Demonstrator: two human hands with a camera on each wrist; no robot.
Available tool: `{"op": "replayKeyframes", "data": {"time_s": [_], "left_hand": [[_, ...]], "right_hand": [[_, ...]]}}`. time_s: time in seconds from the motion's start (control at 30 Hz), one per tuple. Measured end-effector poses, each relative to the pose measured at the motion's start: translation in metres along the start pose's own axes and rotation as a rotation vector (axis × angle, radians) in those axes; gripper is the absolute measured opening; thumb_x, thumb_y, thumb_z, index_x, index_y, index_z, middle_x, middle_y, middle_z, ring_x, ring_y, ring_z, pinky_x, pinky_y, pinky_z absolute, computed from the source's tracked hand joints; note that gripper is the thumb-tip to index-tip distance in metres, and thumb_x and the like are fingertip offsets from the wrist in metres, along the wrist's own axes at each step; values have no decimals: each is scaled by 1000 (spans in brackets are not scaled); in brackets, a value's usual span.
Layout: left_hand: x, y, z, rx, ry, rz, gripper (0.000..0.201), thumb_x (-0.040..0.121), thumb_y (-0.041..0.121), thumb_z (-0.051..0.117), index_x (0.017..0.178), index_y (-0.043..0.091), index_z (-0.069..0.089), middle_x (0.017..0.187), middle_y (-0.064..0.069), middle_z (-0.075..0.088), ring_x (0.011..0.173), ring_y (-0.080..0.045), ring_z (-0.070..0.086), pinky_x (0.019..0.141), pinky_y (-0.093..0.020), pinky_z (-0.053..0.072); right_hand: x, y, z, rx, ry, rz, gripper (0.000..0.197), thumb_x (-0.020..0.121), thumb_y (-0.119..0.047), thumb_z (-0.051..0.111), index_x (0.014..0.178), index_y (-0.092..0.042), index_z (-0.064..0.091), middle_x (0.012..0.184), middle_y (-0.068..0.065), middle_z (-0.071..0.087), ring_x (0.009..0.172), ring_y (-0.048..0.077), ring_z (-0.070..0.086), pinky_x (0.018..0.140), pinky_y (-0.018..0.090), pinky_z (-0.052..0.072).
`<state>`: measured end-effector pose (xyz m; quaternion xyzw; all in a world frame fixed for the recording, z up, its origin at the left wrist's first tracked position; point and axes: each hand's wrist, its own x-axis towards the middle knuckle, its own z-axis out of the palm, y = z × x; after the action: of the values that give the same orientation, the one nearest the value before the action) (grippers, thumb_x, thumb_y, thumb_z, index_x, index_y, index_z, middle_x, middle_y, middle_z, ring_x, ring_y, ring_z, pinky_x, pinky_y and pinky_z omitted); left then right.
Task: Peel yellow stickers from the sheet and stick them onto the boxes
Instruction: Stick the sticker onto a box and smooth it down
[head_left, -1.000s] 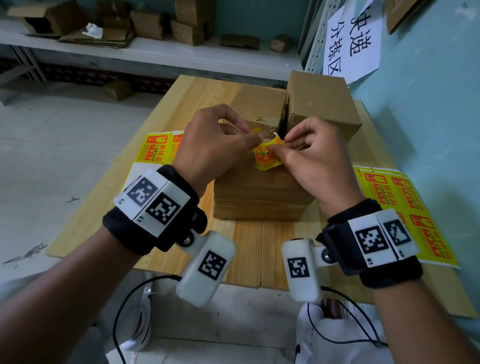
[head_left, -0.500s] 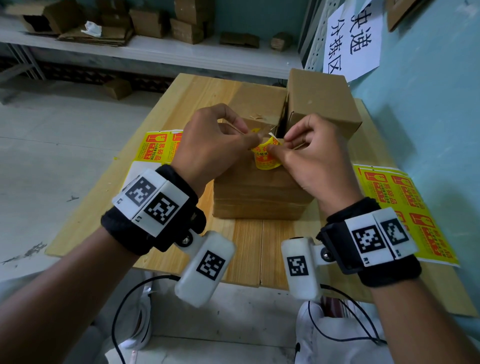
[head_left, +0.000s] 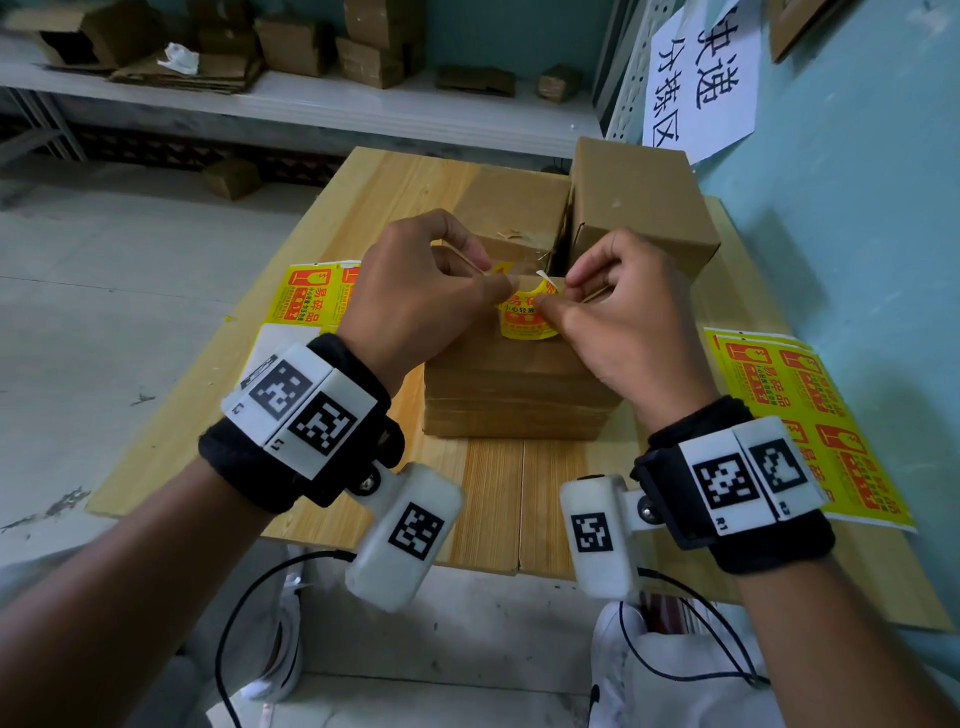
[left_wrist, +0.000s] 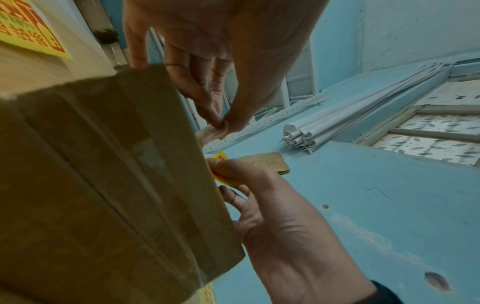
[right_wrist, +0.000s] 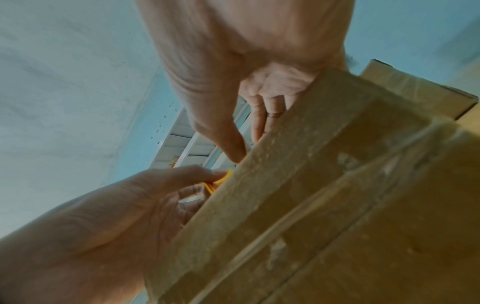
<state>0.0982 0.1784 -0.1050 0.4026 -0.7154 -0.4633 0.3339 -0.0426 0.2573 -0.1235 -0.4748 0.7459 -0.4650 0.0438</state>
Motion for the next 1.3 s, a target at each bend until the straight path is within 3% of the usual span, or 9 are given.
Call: {"op": "replayKeyframes", "data": {"time_s": [0.27,0.63,0.9,1.03,1.17,1.3], "left_hand": [[0,-3,-1,60,0,26,20,75,26,80,84,19,64,74,0,70,70,-13,65,71,-41,56],[0,-10,-3,161,15,85,17,76,22,80,84,18,66,73,0,65,62,-8,54,68,-37,52],[5,-17,-9,167,36,77,18,75,21,80,84,20,64,71,7,59,67,-5,55,67,-32,50],[7,-21,-12,151,48,70,17,76,19,79,86,18,65,70,9,58,65,-4,53,62,-25,44],[8,-23,-11,121,48,35,22,76,24,81,90,19,65,75,11,60,69,0,55,60,-18,39],[12,-24,-10,52,48,-29,24,75,24,81,94,23,66,88,12,60,78,-2,59,56,-12,48]], "right_hand": [[-1,0,0,-44,-17,-8,30,74,-17,82,77,-25,53,69,-10,62,62,-1,58,52,6,42],[-3,0,-6,-59,-21,-25,29,75,-20,82,88,-18,57,72,-9,61,63,-1,56,55,6,43],[0,7,-7,-20,-8,-9,34,74,-22,84,94,-18,57,81,-11,58,66,1,55,59,9,46],[1,12,-10,-6,11,11,33,75,-24,82,97,-20,58,97,-3,61,81,6,59,62,7,45],[3,18,-11,12,14,59,38,75,-28,83,104,-25,59,120,2,54,105,12,57,76,10,41],[6,23,-11,123,-24,160,46,74,-28,85,114,-24,60,126,-5,57,114,10,56,84,19,46]]}}
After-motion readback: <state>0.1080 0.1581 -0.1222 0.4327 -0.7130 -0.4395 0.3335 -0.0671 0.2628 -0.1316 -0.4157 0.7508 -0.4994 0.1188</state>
